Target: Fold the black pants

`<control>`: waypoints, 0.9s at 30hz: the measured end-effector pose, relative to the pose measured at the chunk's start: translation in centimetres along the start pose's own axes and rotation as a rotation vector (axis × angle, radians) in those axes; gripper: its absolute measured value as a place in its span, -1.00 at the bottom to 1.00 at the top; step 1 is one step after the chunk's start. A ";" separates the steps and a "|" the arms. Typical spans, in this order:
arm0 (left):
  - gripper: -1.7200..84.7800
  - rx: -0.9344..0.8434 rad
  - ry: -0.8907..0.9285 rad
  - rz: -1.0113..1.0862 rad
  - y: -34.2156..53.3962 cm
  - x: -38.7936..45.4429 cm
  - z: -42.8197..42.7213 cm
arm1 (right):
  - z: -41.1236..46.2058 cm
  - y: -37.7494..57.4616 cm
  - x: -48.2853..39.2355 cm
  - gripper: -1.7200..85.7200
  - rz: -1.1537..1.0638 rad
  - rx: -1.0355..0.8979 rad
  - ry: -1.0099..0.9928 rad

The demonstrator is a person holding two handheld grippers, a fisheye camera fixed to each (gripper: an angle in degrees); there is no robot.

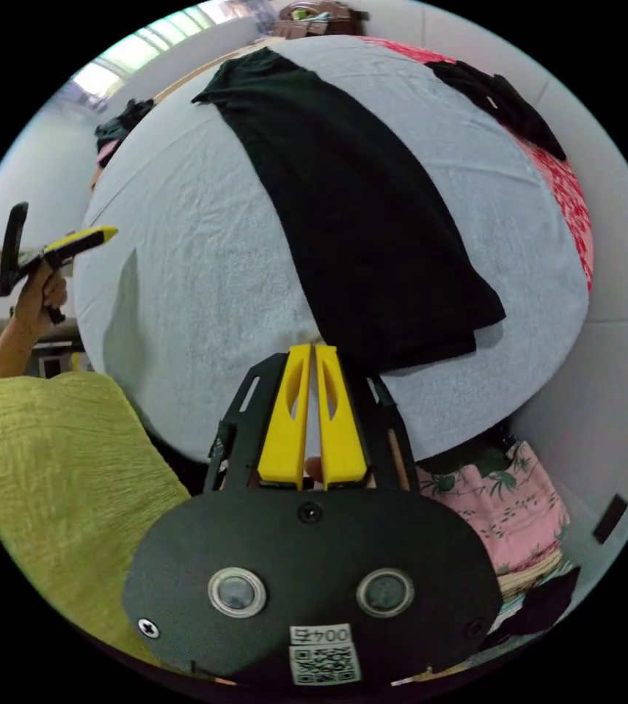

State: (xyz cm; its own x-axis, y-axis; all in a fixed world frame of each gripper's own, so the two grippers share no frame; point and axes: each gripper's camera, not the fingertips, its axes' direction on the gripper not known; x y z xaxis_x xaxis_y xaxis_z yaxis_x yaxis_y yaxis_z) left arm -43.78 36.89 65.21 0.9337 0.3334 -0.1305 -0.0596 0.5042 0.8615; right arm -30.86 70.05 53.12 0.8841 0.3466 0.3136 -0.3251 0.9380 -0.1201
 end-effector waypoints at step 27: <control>-0.95 -0.131 -0.039 -0.111 12.5 13.9 14.1 | -3.1 -3.2 -8.3 -0.96 -0.429 -0.148 0.309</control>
State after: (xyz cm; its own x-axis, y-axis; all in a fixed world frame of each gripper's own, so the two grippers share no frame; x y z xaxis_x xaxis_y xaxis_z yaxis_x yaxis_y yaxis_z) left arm -26.59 36.52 81.07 0.9498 0.2403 -0.2001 0.0014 0.6367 0.7712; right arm -36.06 64.13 47.95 0.9916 -0.1049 0.0751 0.1170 0.9765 -0.1811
